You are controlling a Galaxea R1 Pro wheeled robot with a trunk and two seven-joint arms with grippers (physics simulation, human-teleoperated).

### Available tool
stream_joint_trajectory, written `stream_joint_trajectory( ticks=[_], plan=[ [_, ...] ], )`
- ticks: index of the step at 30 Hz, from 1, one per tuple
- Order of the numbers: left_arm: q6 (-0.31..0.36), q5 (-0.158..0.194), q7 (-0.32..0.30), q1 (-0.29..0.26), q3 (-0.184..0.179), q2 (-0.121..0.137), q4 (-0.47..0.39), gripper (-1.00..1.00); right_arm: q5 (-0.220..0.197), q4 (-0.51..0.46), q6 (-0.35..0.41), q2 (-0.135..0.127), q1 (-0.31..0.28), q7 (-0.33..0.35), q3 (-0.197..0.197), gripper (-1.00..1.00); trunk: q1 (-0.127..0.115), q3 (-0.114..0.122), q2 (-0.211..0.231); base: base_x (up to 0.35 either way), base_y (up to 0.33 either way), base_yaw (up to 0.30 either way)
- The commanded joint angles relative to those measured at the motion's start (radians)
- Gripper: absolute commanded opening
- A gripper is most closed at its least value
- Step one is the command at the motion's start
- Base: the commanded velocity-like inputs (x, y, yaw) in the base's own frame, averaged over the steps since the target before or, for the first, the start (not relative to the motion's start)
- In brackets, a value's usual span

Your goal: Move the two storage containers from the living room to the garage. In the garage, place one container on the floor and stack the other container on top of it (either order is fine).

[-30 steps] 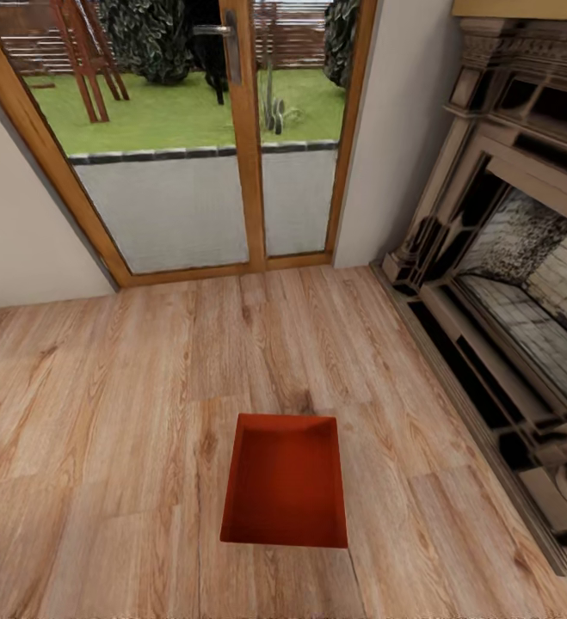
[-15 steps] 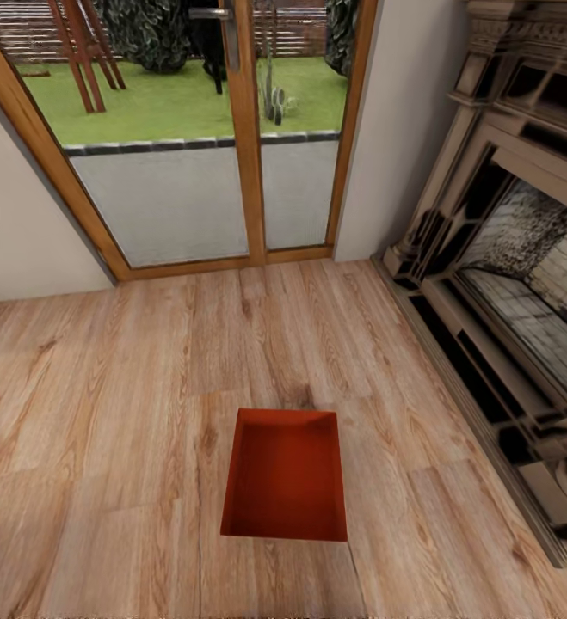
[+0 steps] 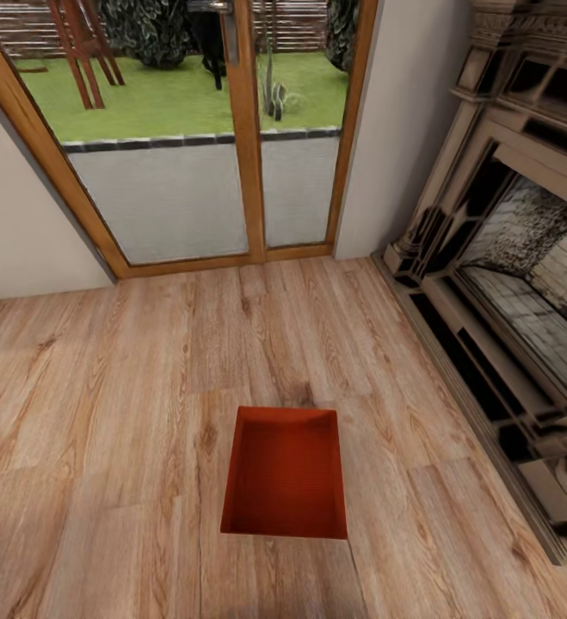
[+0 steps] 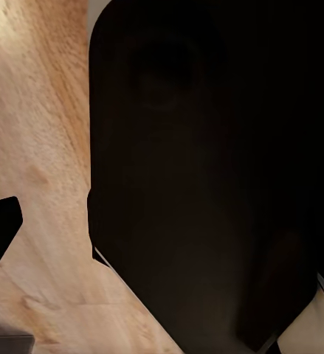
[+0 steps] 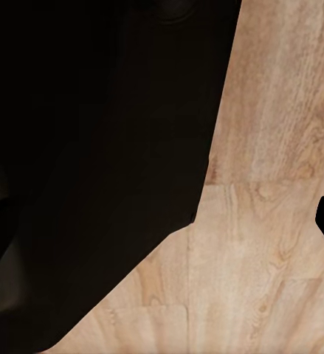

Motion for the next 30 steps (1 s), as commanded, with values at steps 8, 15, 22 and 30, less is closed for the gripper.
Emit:
stream_joint_trajectory(
  ticks=[8, 15, 22, 30],
  plan=[
    [0.004, 0.010, -0.004, 0.000, -0.001, 0.000, -0.001, 1.00, -0.007, 0.003, -0.004, 0.001, -0.001, 0.000, 0.008, 1.00, 0.000, -0.001, 0.000, 0.000, 0.000, 0.000],
    [0.004, 0.010, -0.004, 0.000, -0.001, 0.000, -0.001, 1.00, -0.007, 0.003, -0.004, 0.002, -0.001, 0.003, 0.008, 1.00, 0.000, -0.002, 0.000, 0.000, 0.000, 0.000],
    [0.004, 0.010, -0.004, 0.000, -0.001, 0.000, -0.001, 1.00, -0.007, 0.003, -0.004, 0.001, -0.001, 0.003, 0.008, 1.00, 0.000, -0.012, 0.000, 0.000, 0.000, 0.000],
    [0.004, 0.010, -0.004, 0.000, -0.001, 0.000, -0.001, 1.00, -0.007, 0.003, -0.004, 0.001, -0.001, 0.002, 0.008, 1.00, 0.000, -0.025, 0.000, 0.000, 0.000, 0.000]
  ],
)
